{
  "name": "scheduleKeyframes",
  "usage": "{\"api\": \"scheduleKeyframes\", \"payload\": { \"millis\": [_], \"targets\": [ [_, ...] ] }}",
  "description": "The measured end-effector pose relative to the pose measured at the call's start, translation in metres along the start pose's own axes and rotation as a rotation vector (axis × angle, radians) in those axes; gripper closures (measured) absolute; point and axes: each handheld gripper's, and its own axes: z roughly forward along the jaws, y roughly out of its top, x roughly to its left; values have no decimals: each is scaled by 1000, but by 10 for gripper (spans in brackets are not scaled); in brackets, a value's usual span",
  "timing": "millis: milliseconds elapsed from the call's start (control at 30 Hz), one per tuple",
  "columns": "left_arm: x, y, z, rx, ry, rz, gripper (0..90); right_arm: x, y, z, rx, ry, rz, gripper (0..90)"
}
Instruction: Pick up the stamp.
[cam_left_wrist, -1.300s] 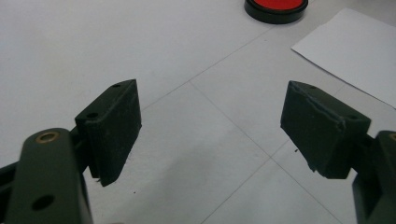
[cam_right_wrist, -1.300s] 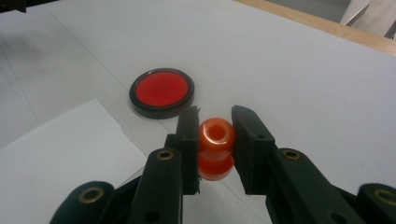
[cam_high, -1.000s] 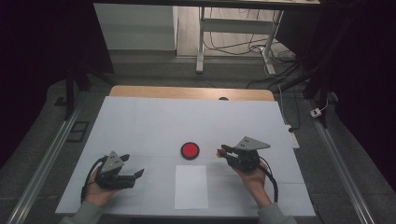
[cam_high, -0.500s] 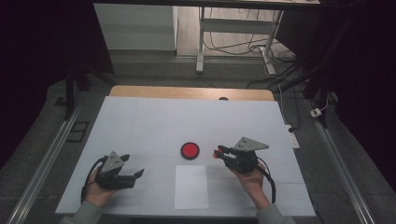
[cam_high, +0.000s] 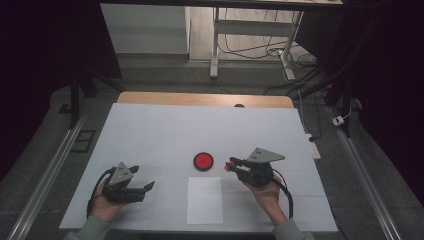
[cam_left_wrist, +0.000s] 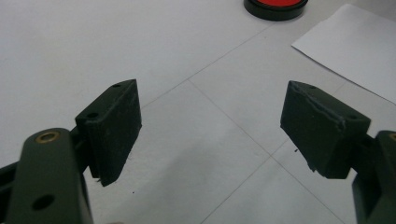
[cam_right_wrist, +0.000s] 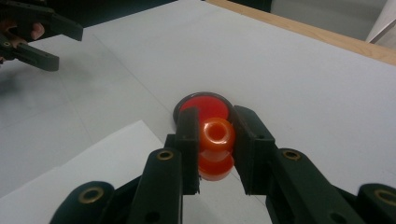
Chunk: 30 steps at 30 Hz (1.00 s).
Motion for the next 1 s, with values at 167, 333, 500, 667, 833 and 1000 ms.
{"api": "scheduleKeyframes", "payload": {
  "millis": [167,333,500,667,833,1000],
  "targets": [
    [0,0,0,1,1,1,205,3,0,2,3,10,-2,719],
    [0,0,0,1,1,3,205,6,0,4,6,22,-7,719],
    [-1,0,1,4,1,6,205,8,1,5,13,29,-8,719],
    [-1,0,1,5,-1,6,205,10,1,7,17,35,-12,719],
    [-1,0,1,8,-1,8,205,14,1,9,20,52,-16,719],
    [-1,0,1,9,-1,9,205,18,1,11,17,69,-17,718]
  ]
}}
